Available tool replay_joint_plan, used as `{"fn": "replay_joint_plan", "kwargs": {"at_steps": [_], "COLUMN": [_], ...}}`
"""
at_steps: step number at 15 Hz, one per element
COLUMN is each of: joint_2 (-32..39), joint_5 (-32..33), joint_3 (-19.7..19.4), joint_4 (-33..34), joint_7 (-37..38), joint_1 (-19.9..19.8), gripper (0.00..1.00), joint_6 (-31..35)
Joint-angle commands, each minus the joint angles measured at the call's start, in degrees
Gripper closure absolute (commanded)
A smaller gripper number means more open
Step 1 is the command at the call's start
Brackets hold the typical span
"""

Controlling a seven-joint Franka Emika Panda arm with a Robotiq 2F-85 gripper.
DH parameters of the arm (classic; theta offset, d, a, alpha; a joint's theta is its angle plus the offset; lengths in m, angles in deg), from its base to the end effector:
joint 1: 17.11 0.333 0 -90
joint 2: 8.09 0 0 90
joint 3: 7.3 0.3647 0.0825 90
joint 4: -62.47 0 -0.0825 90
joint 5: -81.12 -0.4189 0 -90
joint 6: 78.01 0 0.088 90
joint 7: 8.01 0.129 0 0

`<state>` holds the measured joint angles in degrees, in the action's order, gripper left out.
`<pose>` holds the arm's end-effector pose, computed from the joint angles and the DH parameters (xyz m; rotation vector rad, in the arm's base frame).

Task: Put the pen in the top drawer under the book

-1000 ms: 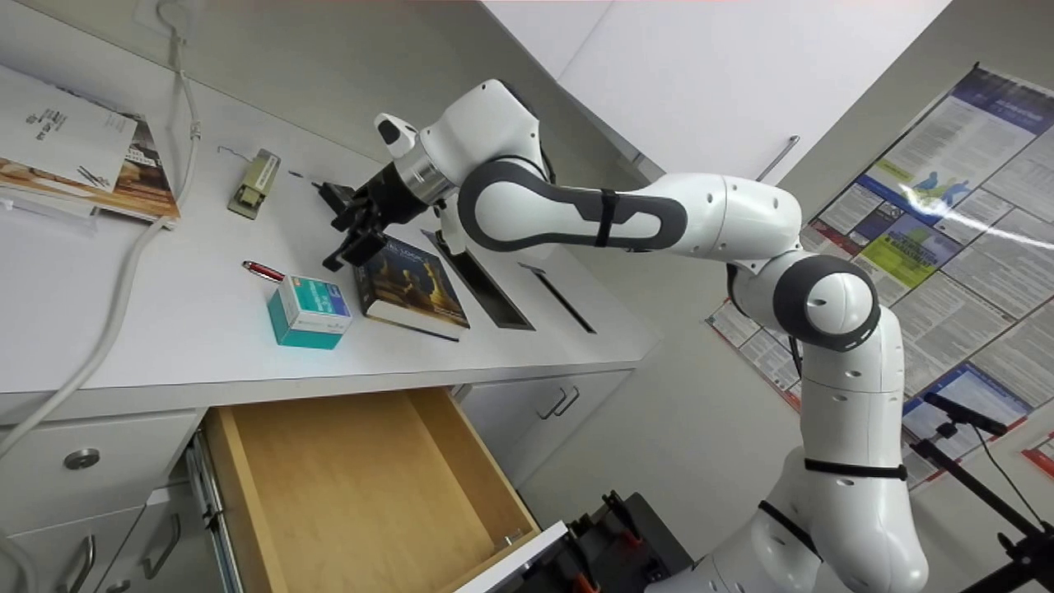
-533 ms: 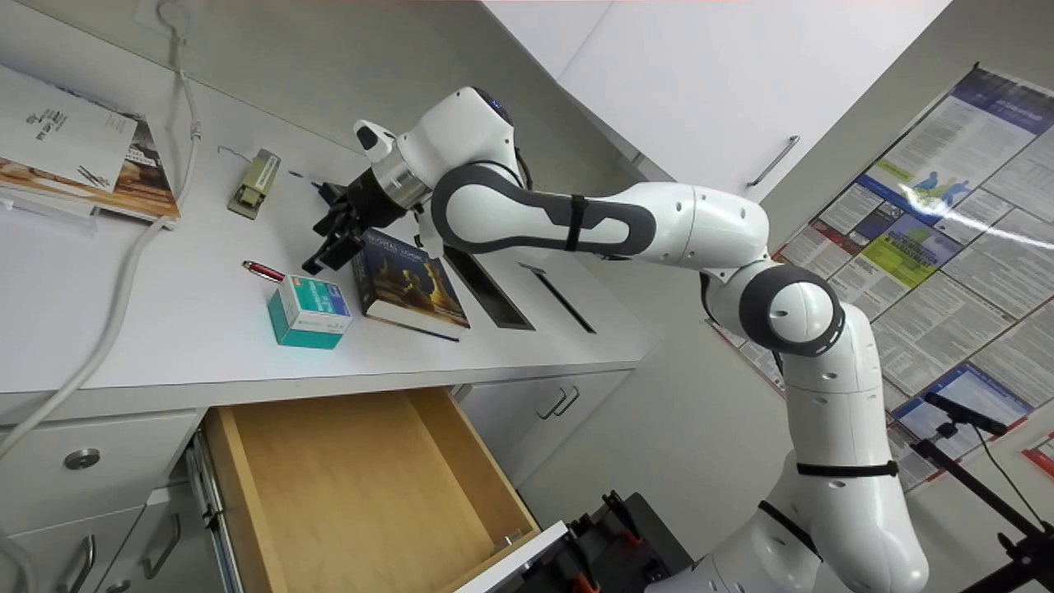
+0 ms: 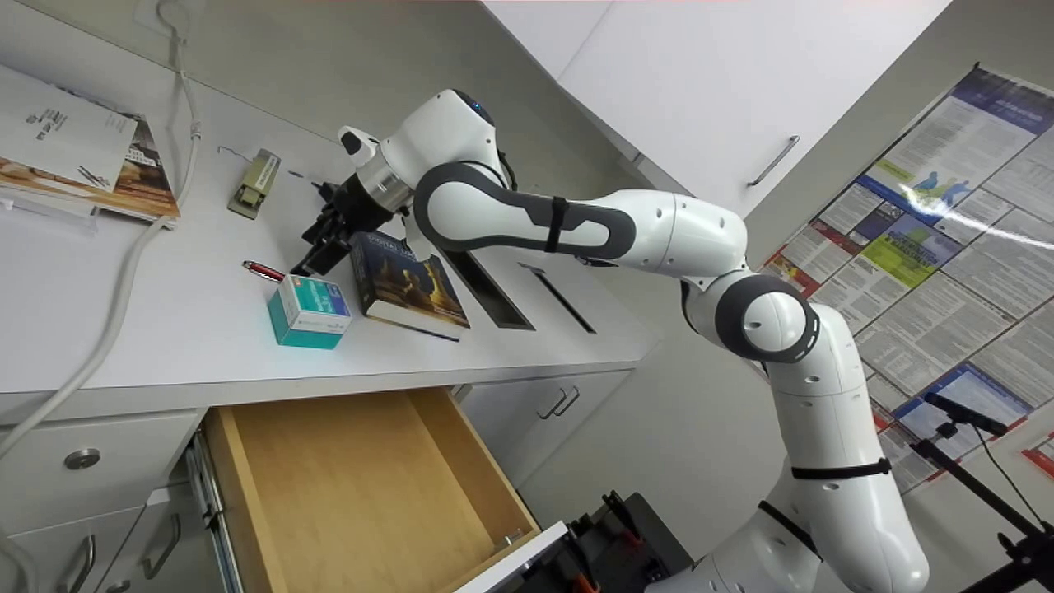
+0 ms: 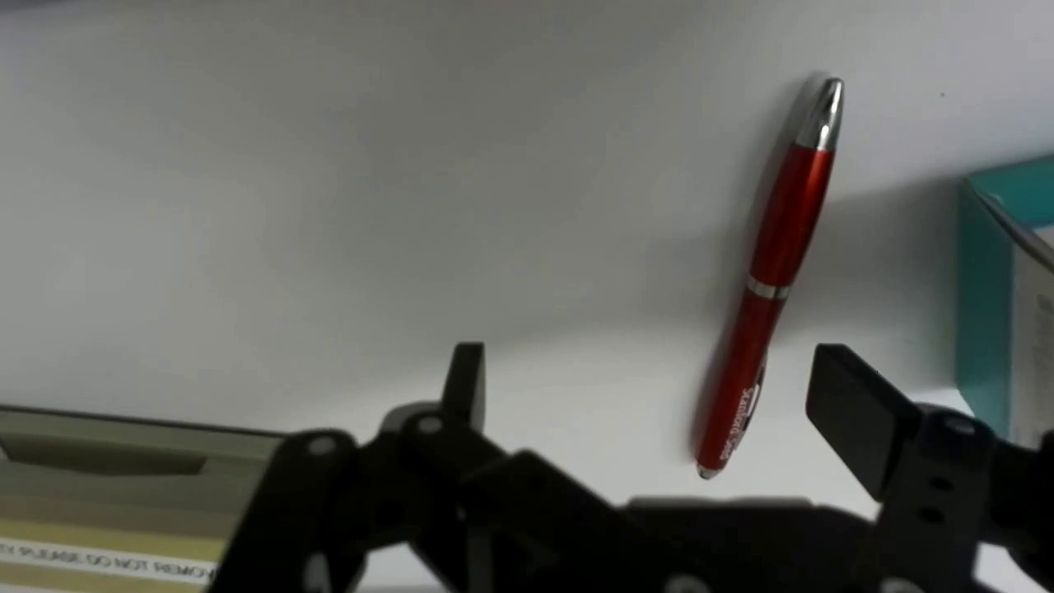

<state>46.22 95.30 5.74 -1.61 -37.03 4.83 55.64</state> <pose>0.7557 0.4357 0.2623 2.6005 1.6723 0.4498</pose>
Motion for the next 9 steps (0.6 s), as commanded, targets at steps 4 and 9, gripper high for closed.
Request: {"fn": "replay_joint_plan", "kwargs": {"at_steps": [4, 9], "joint_2": [4.2, 5.2], "joint_5": [-1.2, -0.8], "joint_3": [0.1, 0.1], "joint_4": [6.9, 8.0], "joint_7": [0.1, 0.3], "joint_1": [0.8, 0.8], "gripper": [0.00, 0.41], "joint_6": [-5.0, -5.1]}}
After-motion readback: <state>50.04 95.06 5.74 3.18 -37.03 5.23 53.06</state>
